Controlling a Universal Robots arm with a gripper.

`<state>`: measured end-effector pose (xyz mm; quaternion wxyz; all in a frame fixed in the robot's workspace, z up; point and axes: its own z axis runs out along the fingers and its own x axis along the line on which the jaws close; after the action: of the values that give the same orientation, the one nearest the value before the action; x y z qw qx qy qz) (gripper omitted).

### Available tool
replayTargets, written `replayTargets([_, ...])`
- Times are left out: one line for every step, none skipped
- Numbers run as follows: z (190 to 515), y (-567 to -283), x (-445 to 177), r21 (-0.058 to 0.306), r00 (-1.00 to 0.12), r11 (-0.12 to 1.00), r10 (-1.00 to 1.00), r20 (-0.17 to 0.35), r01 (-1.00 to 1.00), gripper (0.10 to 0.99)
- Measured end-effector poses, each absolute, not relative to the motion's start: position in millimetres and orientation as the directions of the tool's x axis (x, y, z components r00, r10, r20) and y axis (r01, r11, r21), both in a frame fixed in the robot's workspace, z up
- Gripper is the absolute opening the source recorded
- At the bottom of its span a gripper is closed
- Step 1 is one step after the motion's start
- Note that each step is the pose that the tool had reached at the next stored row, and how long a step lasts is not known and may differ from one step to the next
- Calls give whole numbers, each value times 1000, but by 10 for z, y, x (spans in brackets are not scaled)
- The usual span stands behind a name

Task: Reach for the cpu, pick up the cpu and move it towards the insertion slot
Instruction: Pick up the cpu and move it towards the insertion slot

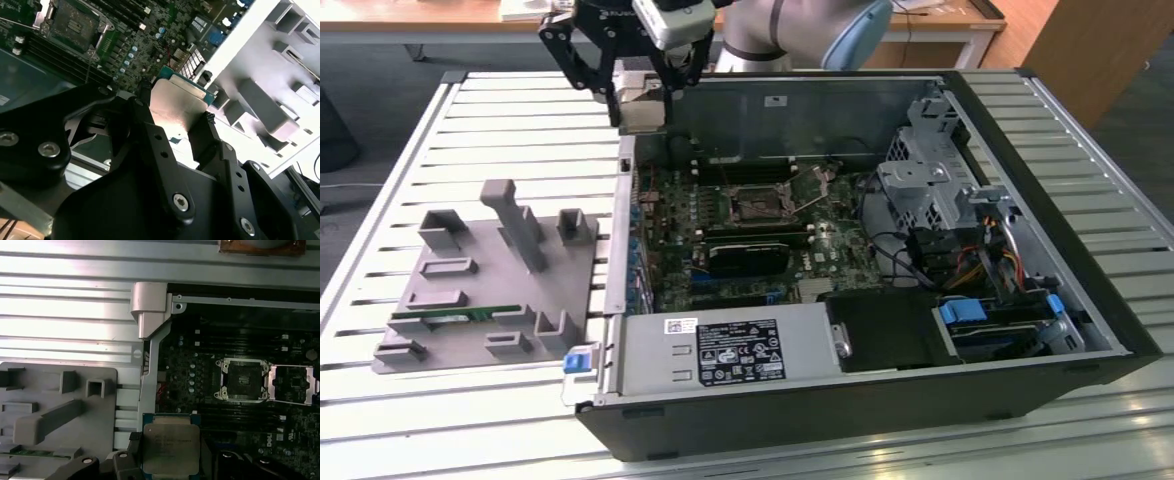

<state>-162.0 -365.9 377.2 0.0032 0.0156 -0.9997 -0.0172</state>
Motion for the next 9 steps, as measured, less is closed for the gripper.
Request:
replayTargets([3769,-3653,-1591,35,-999,999,-31,6,-31,545])
replayTargets([3766,-3647,-1560,34,-1000,999,-31,6,-31,545])
replayTargets([3764,-3641,-1532,34,-1000,999,-31,6,-31,545])
replayTargets([3761,-3635,-1503,35,-1000,999,-31,6,-31,545])
replayTargets([3758,-3629,-1474,35,-1000,999,-31,6,-30,545])
replayTargets([3756,-3624,-1445,35,-1000,999,-31,6,-30,545])
replayTargets([3753,-3619,-1415,34,-1000,999,-30,6,-30,545])
replayTargets([3750,-3614,-1385,35,-1000,999,-30,6,-30,545])
replayTargets([3748,-3608,-1355,34,-1000,999,-30,6,-30,545])
